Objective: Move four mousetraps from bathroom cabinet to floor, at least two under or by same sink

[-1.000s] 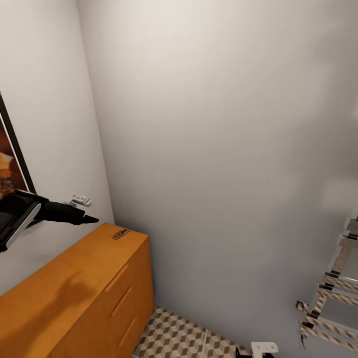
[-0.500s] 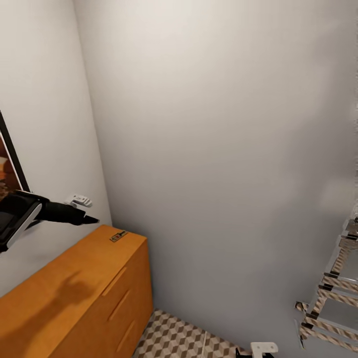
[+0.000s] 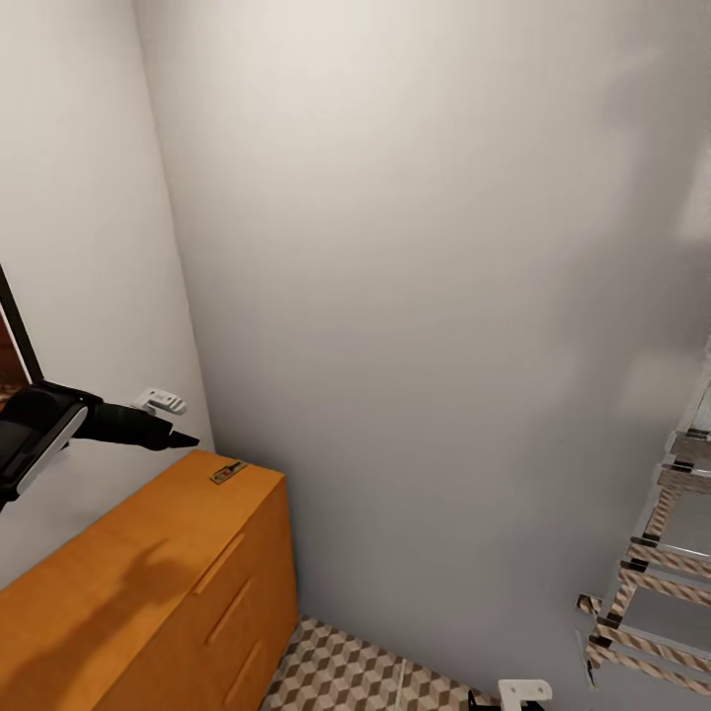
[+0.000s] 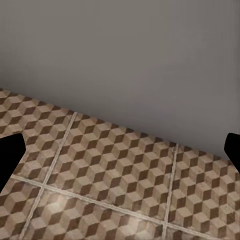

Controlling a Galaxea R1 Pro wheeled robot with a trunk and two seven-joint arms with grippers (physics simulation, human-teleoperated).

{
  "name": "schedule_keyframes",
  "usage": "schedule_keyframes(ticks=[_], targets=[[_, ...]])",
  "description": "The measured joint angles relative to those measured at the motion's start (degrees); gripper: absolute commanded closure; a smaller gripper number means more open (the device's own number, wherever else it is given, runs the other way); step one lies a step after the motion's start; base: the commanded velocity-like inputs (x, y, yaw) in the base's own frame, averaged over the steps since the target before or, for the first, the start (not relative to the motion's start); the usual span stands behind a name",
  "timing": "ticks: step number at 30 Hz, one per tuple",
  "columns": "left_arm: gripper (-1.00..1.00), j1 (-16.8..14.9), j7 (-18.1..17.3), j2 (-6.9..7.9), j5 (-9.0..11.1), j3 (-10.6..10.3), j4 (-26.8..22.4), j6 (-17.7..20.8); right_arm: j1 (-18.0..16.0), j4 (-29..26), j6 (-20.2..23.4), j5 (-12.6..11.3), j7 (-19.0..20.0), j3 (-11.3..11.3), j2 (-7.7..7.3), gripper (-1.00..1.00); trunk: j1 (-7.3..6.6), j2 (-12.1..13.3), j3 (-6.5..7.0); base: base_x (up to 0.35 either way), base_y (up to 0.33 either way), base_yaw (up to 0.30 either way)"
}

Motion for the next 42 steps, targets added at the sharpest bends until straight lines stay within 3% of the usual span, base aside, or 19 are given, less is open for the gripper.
schedule_keyframes(ticks=[12,29,42], targets=[[-1.0,0.0,0.0,0.0,-0.01,-0.03,0.97,-0.02,0.0,0.0,0.0,-0.03,-0.03,0.0,0.0,-1.0,-0.01,0.0,0.01,0.026,0.0,-0.003],[-1.0,0.0,0.0,-0.01,-0.01,-0.02,2.62,-1.71,0.0,0.0,0.0,-0.01,-0.03,0.02,0.0,-1.0,-0.01,0.0,-0.01,0.173,0.0,0.0],[-1.0,0.0,-0.01,0.0,-0.02,-0.58,3.08,-1.81,-0.01,0.0,0.0,-0.02,-0.03,0.0,0.0,-1.0,0.0,0.01,-0.64,0.028,0.0,0.0]])
